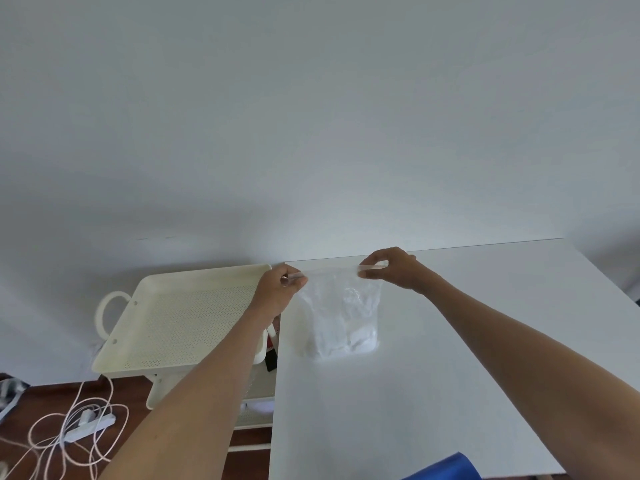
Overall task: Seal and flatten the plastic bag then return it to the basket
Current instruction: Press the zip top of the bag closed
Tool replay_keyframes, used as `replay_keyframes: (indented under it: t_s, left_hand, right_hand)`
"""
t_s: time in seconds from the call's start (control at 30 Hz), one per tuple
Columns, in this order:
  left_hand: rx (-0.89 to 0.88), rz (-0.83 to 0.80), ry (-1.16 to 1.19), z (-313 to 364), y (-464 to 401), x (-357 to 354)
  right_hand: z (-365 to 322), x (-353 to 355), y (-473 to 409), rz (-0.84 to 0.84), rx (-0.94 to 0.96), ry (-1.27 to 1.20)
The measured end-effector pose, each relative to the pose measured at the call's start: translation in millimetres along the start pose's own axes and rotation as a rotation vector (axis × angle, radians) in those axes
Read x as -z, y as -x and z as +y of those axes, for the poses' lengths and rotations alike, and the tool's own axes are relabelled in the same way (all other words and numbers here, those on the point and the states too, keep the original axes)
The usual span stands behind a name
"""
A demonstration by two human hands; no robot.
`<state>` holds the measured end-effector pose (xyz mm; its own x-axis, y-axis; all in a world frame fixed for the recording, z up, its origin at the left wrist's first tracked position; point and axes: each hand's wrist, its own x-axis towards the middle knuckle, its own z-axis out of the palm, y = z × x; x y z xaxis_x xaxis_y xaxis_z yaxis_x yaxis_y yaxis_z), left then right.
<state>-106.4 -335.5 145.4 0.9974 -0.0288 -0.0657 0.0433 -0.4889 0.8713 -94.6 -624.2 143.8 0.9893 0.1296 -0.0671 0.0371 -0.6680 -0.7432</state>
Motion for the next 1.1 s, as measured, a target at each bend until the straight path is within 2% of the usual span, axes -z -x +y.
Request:
replay_keyframes:
  t_s: [0.27, 0.4, 0.6, 0.8, 1.0, 1.1]
  left_hand:
    - [0.041, 0.035, 0.159, -2, 0, -5]
    - [0.052, 0.039, 0.183, -10, 3, -3]
    - [0.099, 0.063, 0.245, -17, 0, -4]
    - [0.134, -0.040, 0.272, -27, 6, -19]
    - [0.178, -0.064, 0.272, -32, 6, -38]
    - [0.246, -0.127, 0.179, -38, 8, -48]
  right_hand:
    - [5, 4, 1, 0.095, 0.013, -0.022]
    - [11, 9, 4, 0.041, -0.023, -0.062]
    - [35, 25, 6, 0.020, -0.106, -0.308]
    - [47, 14, 4, 0.035, -0.112, -0.456]
    - [55, -6, 8, -0.179, -0.114, -0.409]
    - [59, -21, 7, -0.269, -0.150, -0.369]
